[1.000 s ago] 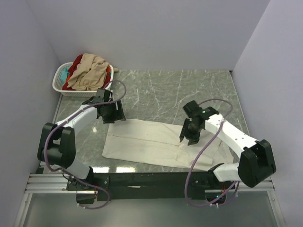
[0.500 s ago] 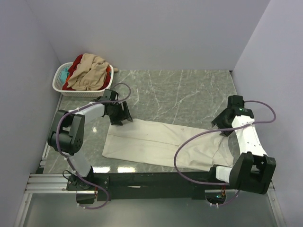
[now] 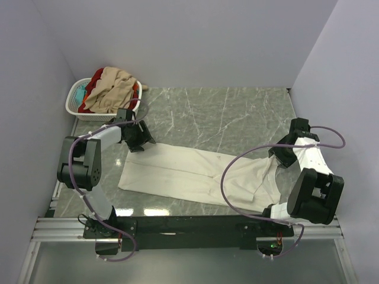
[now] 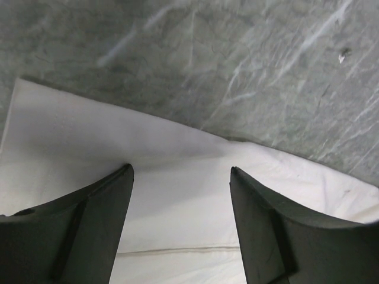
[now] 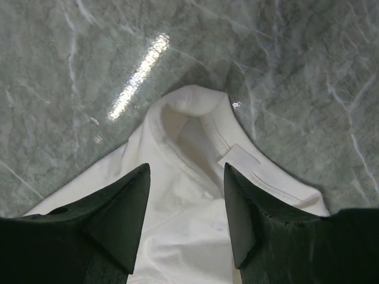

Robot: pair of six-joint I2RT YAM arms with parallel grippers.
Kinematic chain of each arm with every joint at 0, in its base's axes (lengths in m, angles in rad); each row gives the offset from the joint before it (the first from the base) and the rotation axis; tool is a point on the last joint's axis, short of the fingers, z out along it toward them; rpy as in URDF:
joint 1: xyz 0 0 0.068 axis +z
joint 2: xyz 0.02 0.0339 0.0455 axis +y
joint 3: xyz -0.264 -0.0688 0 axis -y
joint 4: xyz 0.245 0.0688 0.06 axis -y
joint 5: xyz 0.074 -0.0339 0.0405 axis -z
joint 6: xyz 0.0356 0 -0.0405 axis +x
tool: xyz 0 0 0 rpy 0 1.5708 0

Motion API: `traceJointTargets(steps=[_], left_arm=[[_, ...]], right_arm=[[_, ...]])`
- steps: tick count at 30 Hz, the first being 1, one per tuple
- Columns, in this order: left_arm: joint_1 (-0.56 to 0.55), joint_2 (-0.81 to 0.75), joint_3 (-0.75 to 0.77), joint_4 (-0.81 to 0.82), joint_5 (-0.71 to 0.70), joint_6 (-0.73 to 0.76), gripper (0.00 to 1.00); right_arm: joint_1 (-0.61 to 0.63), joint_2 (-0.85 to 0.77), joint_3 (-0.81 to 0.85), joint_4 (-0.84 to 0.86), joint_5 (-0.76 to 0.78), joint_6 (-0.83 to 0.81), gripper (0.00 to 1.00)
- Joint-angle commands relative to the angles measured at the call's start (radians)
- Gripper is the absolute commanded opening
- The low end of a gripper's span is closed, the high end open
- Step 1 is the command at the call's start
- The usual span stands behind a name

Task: Fold and stack the t-shirts
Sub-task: Fold the tshirt

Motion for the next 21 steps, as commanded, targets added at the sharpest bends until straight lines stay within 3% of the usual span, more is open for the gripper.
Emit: traceJointTargets(steps=[1,21], left_arm=[[0.019,0.056,0.008,-0.039,-0.161,0.042,0.74],[0.041,0.076,0.036,-0.056,-0.153,0.047,0.75]], right_arm=[[-0.005,-0.003,0.034,0.052,-0.040,-0.025,0.59],[0.013,0.145,-0.008,0.218,-0.165,-0.091,0.46]])
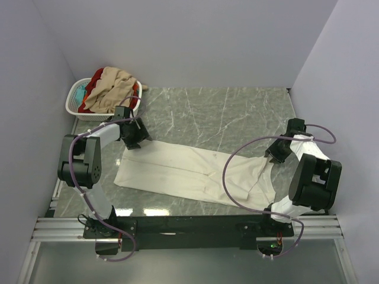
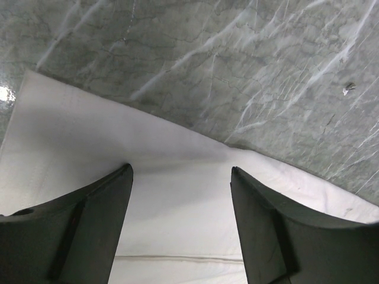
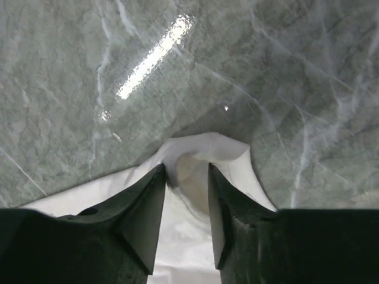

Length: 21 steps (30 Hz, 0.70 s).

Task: Fold and stack the t-shirts
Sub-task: Fold the tshirt

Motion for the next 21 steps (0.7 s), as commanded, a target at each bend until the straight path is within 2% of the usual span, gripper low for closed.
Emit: traceJointTargets(steps=[1,3,6,7,8,16,21], left_arm=[[0.015,0.048,-0.014,-0.044,-0.093,0.036,0.75],[0.015,0.046,-0.017,-0.045,-0.096,0.031,0.75],[0.022,0.043,-0.020,-0.047,-0.106,0.024,0.76],[0.025,0.042,-0.021,-0.045,-0.110,0.019,0.76],[0.028,0.040,-0.026,-0.044,-0.111,0.016,0.76],[0.053,0.028,-0.035,-0.042,-0.140,-0.009,0.76],[0.053,0.031,-0.038,-0.022,-0.117,-0.019,0.76]], right_arm=[[0.014,0.038,0.015,0.048,-0.018,-0.014,0.40],[0.019,0.054,0.027,0.048,-0.006,-0.012,0.35],[0.019,0.070,0.047,0.036,0.024,-0.005,0.19],[0.017,0.079,0.053,0.032,0.046,-0.003,0.06],[0.017,0.082,0.056,0.025,0.056,-0.003,0.01],[0.017,0.108,0.084,0.033,0.142,0.010,0.00],[0.016,0.140,0.105,0.050,0.145,-0.002,0.00]])
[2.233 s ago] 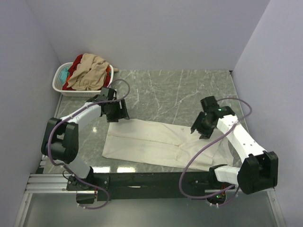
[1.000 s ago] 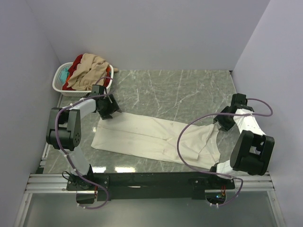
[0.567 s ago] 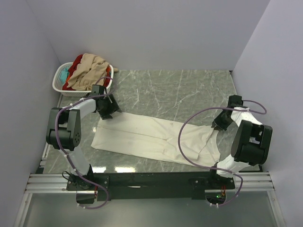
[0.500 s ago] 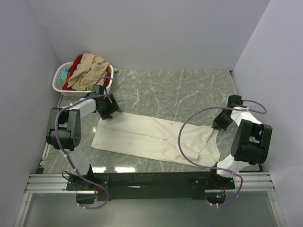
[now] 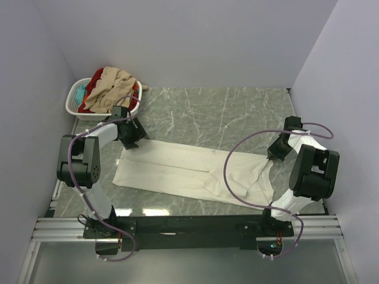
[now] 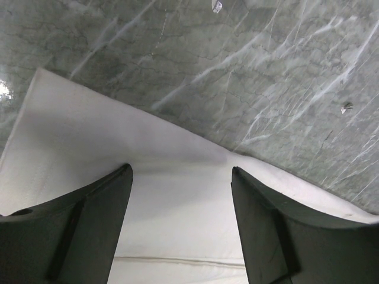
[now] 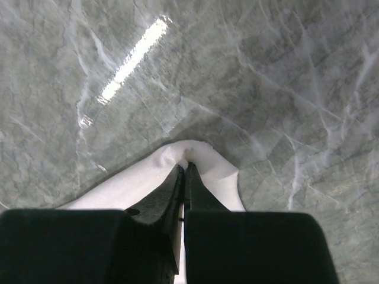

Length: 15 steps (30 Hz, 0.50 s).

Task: Fold and stack the t-shirts
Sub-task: Fold the tshirt

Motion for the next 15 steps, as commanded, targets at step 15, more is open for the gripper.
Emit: traceJointTargets(steps=[15], left_arm=[[-0.017,0.038,0.103,-0.044,-0.057,0.107,0.80]], right_arm=[[0.003,0.088,0.253,-0.007,0.000,-0.037,0.30]])
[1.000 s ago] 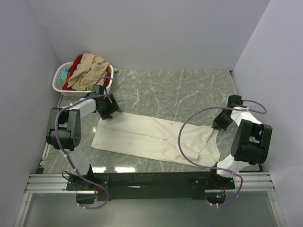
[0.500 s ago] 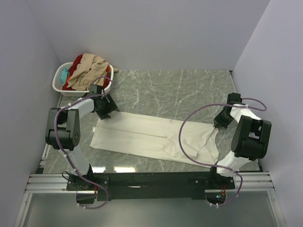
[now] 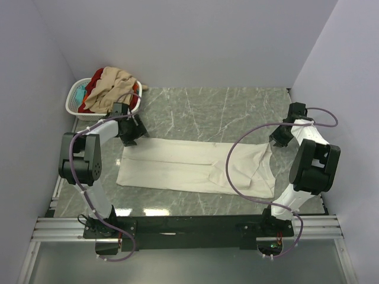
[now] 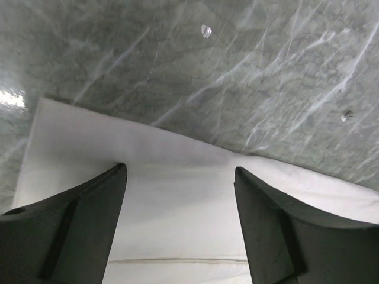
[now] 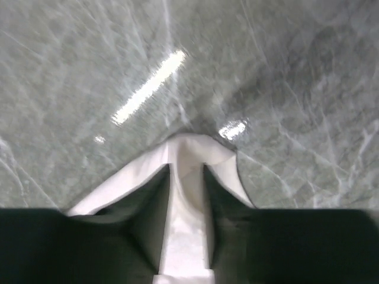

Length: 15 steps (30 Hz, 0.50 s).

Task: Fold and stack the t-shirts
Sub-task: Fold the tshirt

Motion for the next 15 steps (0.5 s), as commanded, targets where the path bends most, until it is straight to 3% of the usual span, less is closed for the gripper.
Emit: traceJointTargets(steps=[1,3,6,15], left_arm=[[-0.022,0.008,0.068,-0.033,-0.056,0.075,0.80],[-0.048,-0.008,0.086,-0.044,-0.060,0.087,0.81],[-0.089,-0.039,0.111,-0.064,-0.072,0.093,0.82],[-0.269,-0.211,0.064,-0.075,-0.054,0.101,0.80]], right_arm=[[0.000,0.000,0.044,0.004,-0.002,-0.034,0.39],[0.004,-0.044,0.023,0.010,-0.025,-0.041,0.51],[0.020,-0.122,-0.023,0.015,-0.037,-0.044,0.58],[0.136,-0.421,-0.252,-0.033,-0.051,0.021,0.57]])
